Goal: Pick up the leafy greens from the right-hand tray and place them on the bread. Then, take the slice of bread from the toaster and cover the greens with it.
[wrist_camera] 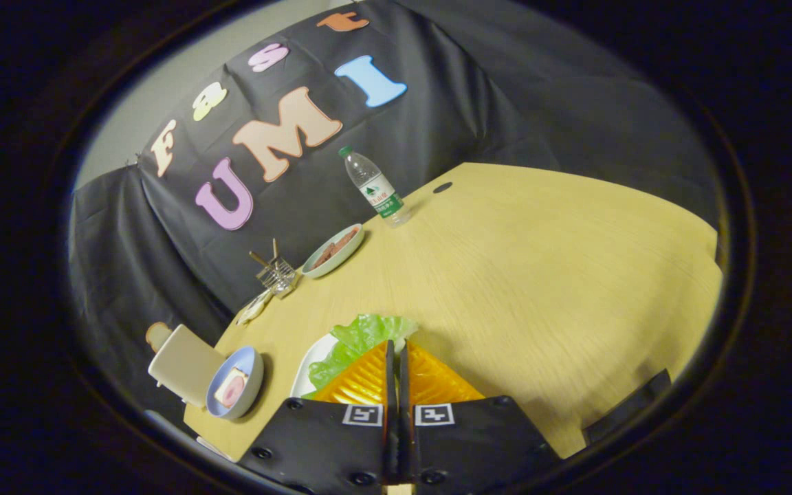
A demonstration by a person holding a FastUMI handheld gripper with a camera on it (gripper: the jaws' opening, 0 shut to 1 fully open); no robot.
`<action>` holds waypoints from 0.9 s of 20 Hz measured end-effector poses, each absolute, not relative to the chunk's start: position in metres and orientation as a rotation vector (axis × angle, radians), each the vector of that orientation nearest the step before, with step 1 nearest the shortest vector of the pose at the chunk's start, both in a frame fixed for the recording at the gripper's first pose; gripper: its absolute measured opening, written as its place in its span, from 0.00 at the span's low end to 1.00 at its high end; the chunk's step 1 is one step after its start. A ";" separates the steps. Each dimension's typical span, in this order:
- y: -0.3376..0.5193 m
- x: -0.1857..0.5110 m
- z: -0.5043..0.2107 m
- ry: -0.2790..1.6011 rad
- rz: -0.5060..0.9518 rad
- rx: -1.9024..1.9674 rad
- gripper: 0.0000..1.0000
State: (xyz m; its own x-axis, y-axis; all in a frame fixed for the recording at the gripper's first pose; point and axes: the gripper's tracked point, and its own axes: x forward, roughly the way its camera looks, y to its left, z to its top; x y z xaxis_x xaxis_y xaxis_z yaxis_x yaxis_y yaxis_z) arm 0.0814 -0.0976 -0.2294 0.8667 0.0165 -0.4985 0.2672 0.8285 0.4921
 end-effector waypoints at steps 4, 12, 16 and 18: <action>-0.092 0.083 -0.218 0.479 -0.121 0.561 0.03; -0.061 0.081 -0.156 0.341 -0.018 0.496 0.03; -0.035 0.074 -0.126 0.289 0.031 0.469 0.03; -0.019 0.069 -0.111 0.263 0.062 0.449 0.03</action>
